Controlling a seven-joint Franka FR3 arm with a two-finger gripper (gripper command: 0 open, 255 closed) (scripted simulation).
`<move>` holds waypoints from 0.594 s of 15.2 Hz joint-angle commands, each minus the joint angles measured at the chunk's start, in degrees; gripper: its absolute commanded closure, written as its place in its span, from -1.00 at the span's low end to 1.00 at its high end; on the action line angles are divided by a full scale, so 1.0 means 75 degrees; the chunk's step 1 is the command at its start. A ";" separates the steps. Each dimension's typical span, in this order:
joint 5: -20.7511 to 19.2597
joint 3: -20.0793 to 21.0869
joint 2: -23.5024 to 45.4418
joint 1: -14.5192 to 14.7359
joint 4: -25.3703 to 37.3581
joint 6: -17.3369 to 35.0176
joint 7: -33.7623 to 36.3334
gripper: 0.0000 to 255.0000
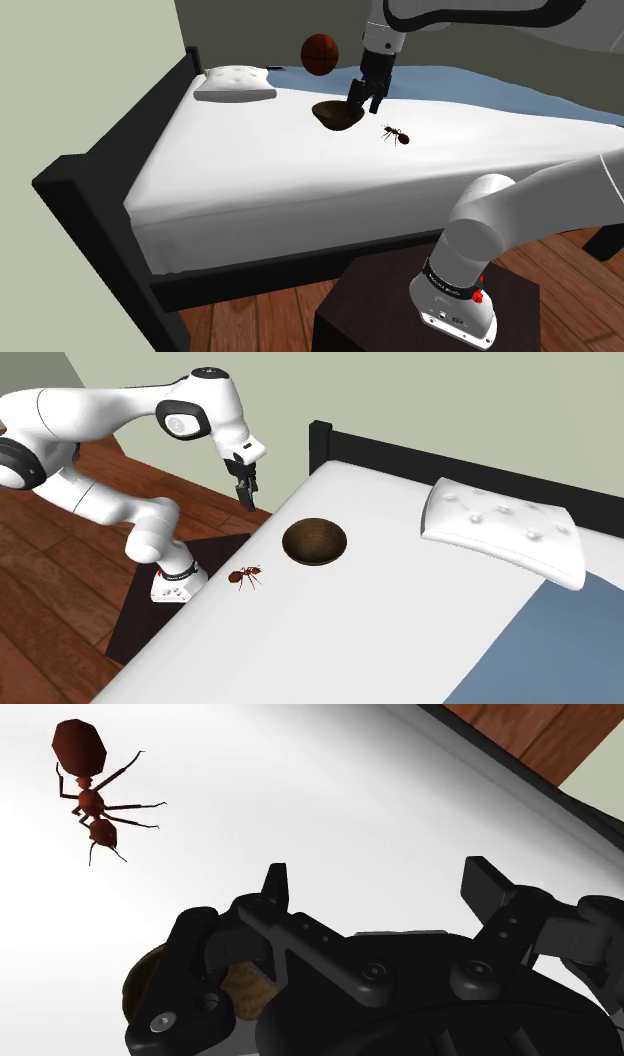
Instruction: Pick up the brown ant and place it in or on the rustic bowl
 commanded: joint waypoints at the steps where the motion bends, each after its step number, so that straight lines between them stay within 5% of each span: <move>1: -0.0239 -0.0192 0.0200 -0.0177 -0.0053 0.0049 -0.0116 -1.00; 9: -0.1183 -0.0951 0.1167 -0.0881 -0.0010 0.0266 -0.0530 -1.00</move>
